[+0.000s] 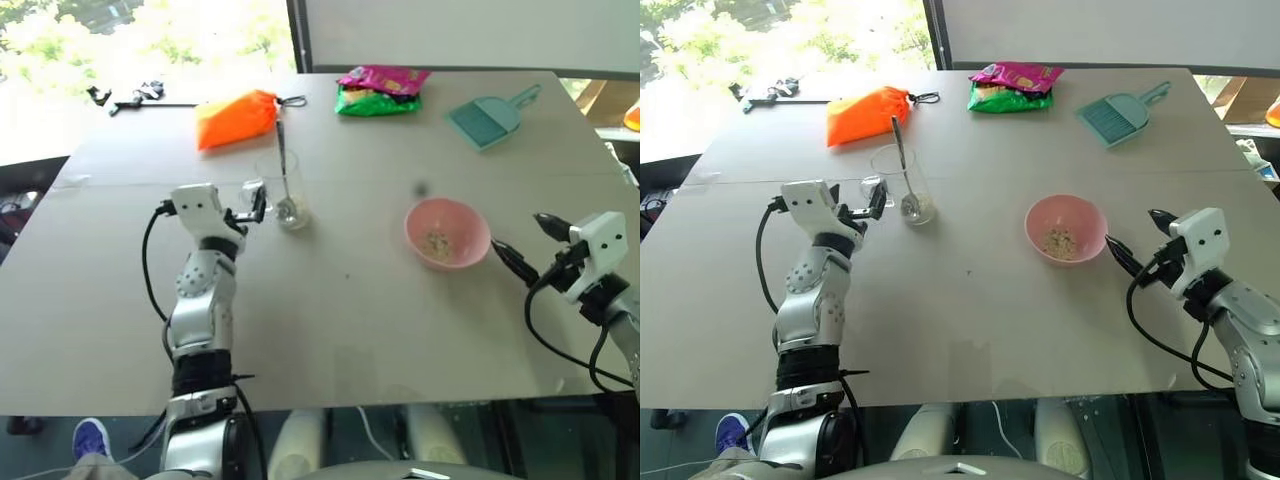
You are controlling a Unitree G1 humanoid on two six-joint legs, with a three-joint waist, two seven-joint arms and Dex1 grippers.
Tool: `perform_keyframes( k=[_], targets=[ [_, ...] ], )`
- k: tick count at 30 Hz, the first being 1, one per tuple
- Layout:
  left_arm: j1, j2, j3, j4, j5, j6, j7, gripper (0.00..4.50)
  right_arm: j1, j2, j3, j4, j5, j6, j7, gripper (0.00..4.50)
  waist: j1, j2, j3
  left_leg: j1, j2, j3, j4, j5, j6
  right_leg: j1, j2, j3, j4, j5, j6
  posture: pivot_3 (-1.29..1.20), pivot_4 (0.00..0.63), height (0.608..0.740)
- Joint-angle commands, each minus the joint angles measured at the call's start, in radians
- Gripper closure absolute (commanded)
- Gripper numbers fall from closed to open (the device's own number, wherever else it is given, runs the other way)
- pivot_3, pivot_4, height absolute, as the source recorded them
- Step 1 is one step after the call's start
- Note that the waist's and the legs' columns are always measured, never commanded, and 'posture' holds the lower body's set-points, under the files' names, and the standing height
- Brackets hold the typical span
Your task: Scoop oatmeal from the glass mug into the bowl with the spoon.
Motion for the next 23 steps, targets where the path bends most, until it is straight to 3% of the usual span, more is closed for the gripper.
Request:
perform_keyframes(
  k=[1, 10, 15, 23],
  targets=[
    [0.088, 0.04, 0.003, -0.18, -0.061, 0.064, -0.044, 0.09, 0.032, -0.02, -0.059, -0.048, 0.018, -0.045, 0.055, 0.0, -0.002, 0.0, 0.0, 0.0, 0.0, 0.0, 0.0, 0.0, 0.0, 0.0, 0.0, 0.0, 0.0, 0.0, 0.0, 0.0, 0.15, 0.74],
    [0.41, 0.2, 0.056, -0.504, -0.281, 0.242, -0.239, 0.09, 0.193, -0.117, -0.175, -0.009, 0.062, -0.088, 0.287, 0.0, 0.003, 0.0, 0.0, 0.007, 0.001, 0.0, -0.001, -0.002, 0.004, 0.008, 0.0, 0.0, -0.002, 0.0, 0.0, 0.0, 0.15, 0.74],
    [0.608, 0.369, 0.163, -0.588, -0.395, 0.293, -0.422, 0.09, 0.23, -0.171, -0.266, 0.073, 0.062, -0.1, 0.368, 0.0, 0.004, 0.001, 0.001, 0.029, 0.004, 0.002, -0.012, -0.003, 0.005, 0.029, 0.001, 0.001, -0.011, 0.0, -0.001, 0.0, 0.15, 0.74],
    [0.688, 0.465, 0.198, -0.595, -0.447, 0.306, -0.527, 0.09, 0.169, -0.196, -0.227, 0.116, 0.028, -0.1, 0.384, 0.0, 0.005, 0.001, 0.001, 0.034, 0.005, 0.003, -0.017, -0.003, 0.005, 0.034, 0.002, 0.001, -0.019, 0.0, -0.001, 0.0, 0.15, 0.74]
  ],
)
